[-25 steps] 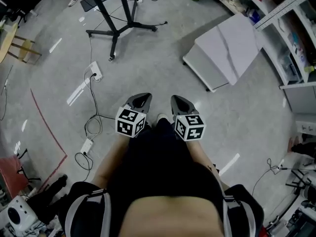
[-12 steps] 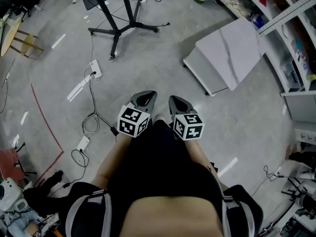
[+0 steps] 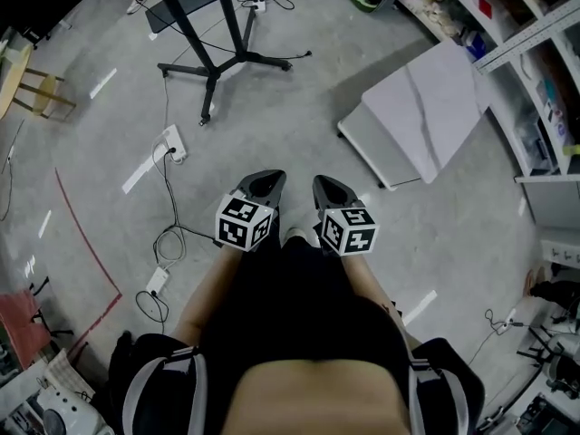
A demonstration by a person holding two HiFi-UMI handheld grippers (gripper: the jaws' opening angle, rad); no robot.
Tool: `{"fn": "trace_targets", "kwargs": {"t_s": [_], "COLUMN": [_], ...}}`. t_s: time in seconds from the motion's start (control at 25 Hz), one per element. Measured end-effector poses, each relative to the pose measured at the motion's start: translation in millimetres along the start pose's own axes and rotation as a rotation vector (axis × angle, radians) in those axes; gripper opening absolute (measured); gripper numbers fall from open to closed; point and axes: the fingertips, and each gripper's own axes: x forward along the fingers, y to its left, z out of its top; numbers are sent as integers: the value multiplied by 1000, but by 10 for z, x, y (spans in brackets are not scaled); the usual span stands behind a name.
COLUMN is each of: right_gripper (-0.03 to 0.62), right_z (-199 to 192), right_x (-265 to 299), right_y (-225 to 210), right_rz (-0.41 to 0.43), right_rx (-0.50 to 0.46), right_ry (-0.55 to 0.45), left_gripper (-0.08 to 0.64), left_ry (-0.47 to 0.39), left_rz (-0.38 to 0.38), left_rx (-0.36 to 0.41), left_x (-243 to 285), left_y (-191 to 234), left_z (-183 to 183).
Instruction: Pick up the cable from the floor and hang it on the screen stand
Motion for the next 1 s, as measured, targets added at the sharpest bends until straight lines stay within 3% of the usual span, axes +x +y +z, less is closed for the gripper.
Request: {"fn": "trace_targets", "kwargs": {"t_s": [0.2, 0.44, 1.0], "right_gripper": [23, 23, 23], "right_z": [436, 840, 1058], "right_x": [412, 858, 1475], "right_y": [-43, -19, -118], "right_rz": [-14, -36, -121], "right_rx": [0, 12, 84], "right_ry": [-22, -49, -19], "left_gripper": [5, 5, 5], "left_ry": [1, 1, 37], "left_rz": [-24, -42, -79], "left_rx": [60, 15, 0], "left_x": [204, 326, 526], "left_y": [392, 889, 1588], "left_z": [390, 664, 835]}}
